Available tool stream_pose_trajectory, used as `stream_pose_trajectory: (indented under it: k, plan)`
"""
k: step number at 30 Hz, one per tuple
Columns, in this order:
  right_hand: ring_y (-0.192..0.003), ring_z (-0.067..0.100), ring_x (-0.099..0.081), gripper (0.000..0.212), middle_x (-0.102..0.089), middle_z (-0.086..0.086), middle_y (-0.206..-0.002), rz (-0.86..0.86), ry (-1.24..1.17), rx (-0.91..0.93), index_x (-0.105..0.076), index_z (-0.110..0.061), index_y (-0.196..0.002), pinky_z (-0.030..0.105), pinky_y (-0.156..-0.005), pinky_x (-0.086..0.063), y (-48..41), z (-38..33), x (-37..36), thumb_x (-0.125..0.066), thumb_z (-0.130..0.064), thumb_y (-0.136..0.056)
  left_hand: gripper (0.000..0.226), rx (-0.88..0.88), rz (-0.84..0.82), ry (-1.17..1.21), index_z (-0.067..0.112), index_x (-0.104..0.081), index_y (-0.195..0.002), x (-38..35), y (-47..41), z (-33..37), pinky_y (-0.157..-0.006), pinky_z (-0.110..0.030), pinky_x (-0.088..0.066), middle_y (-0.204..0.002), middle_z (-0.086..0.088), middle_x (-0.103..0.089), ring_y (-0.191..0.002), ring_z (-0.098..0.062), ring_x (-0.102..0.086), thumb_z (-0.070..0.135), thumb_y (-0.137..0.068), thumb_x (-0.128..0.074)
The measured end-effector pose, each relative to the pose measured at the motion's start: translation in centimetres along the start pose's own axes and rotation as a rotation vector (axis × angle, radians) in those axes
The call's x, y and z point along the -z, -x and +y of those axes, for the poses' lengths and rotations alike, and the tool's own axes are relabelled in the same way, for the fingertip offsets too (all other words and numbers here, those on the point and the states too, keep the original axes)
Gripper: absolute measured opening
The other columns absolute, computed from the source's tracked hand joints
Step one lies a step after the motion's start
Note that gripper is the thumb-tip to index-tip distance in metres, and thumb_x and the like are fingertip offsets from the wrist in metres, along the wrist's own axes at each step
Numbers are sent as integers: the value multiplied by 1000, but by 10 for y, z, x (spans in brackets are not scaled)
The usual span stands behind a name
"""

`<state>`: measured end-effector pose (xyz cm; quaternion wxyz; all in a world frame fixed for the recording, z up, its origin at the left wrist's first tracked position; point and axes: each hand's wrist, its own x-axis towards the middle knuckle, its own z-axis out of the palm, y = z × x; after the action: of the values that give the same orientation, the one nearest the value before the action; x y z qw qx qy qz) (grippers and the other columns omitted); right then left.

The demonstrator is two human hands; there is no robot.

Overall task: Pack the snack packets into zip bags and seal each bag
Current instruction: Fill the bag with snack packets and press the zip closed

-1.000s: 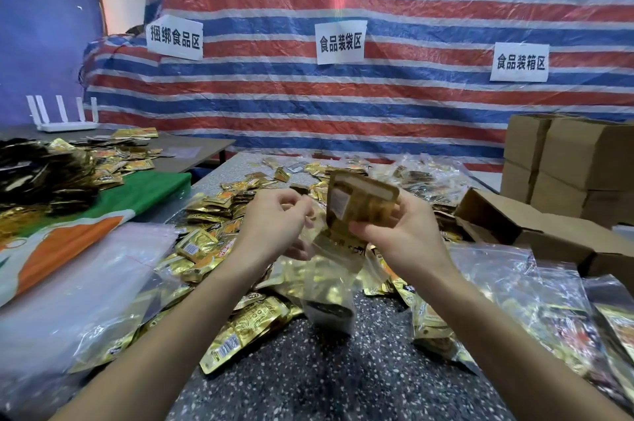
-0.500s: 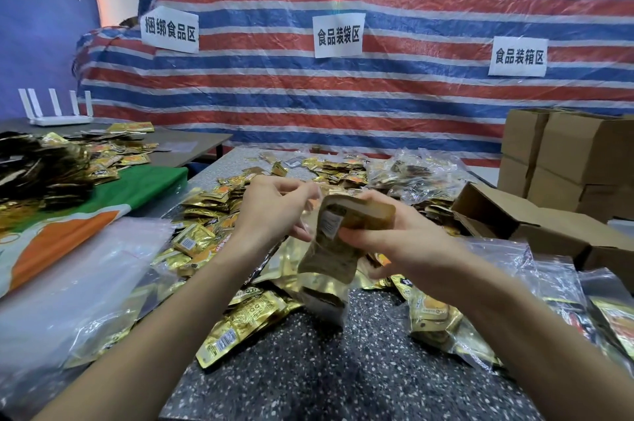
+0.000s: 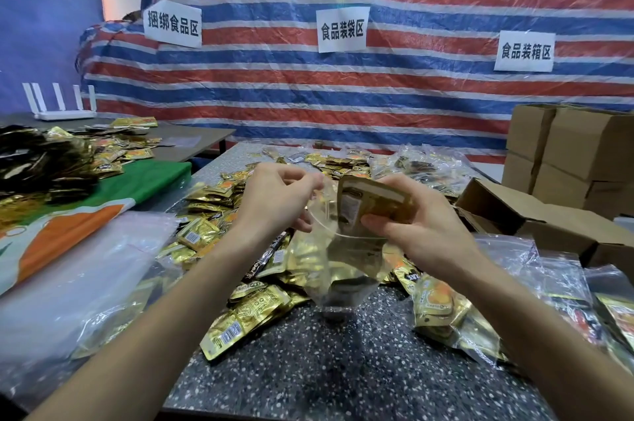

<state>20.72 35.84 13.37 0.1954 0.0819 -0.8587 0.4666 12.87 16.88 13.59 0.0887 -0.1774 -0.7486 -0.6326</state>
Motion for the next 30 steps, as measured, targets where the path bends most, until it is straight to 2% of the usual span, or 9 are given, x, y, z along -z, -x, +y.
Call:
stream_pose_trajectory:
  k: [4, 8, 12, 16, 19, 21, 23, 27, 30]
  plan:
    - [-85, 8, -73, 35, -77, 0, -94, -69, -39, -56, -69, -25, -96, 25, -75, -54, -4, 2, 3, -83, 0, -76, 20, -11, -3, 18, 10, -77, -80, -4, -1, 3, -46, -26, -54, -79, -13, -74, -47, -23, -68, 19, -94, -65]
    - [-79, 7, -72, 38, -74, 4, -91, -4, -31, -48, -70, -23, -94, 17, -62, -54, -6, 6, 5, -84, 4, -72, 19, 11, -19, 44, 7, -77, -82, -8, -1, 5, -50, -32, -59, -84, -15, -73, -53, -28, -70, 17, -94, -66]
    - [-78, 11, -71, 39, -73, 5, -84, -1, 31, 11, -68, -24, -89, 23, -65, -57, -4, 10, 3, -87, 3, -68, 20, 9, -23, 39, 4, -77, -79, -8, -1, 6, -47, -29, -56, -82, -12, -73, -50, -24, -68, 16, -93, -66]
    - [-80, 20, -74, 39, -77, 7, -86, -148, -43, -178, -73, -15, -92, 30, -71, -55, -11, 14, 9, -87, 7, -63, 20, 23, -31, 9, 1, -76, -79, -10, 0, 3, -56, -39, -61, -82, -14, -74, -48, -24, -69, 14, -91, -68]
    - [-92, 31, -72, 34, -77, 10, -92, -123, -106, -193, -79, -15, -93, 34, -80, -57, -14, 16, 19, -92, -10, -62, 19, 41, -12, 47, 0, -76, -77, -10, -1, 3, -46, -28, -56, -82, -13, -71, -45, -19, -66, 11, -90, -69]
    - [-96, 24, -72, 45, -78, 5, -99, -156, -133, -162, -79, -19, -99, 33, -82, -54, -13, 16, 23, -94, -30, -59, 20, 45, 12, 64, 2, -76, -71, -9, -3, 3, -44, -24, -53, -72, -10, -68, -44, -16, -64, 8, -89, -68]
    - [-102, 12, -71, 61, -76, -5, -109, -221, -81, -121, -76, -24, -111, 31, -89, -54, -11, 14, 23, -96, -37, -55, 24, 49, 37, 54, 4, -74, -66, -9, -5, 3, -44, -25, -54, -61, -4, -68, -45, -17, -65, 6, -88, -66]
    - [-104, 7, -67, 66, -70, -8, -112, -173, 186, -9, -67, -24, -124, 29, -88, -58, -10, 18, 15, -94, -14, -64, 27, 26, 55, -26, -5, -71, -73, -11, -8, -1, -58, -39, -59, -53, 0, -67, -46, -20, -68, 13, -93, -63]
    - [-84, 9, -73, 42, -75, -4, -94, -17, 207, 26, -70, -22, -112, 26, -73, -61, -12, 23, 17, -86, -8, -76, 41, 1, 55, -38, -13, -64, -81, -10, -9, -5, -47, -25, -53, -52, -8, -62, -47, -21, -70, 24, -98, -61]
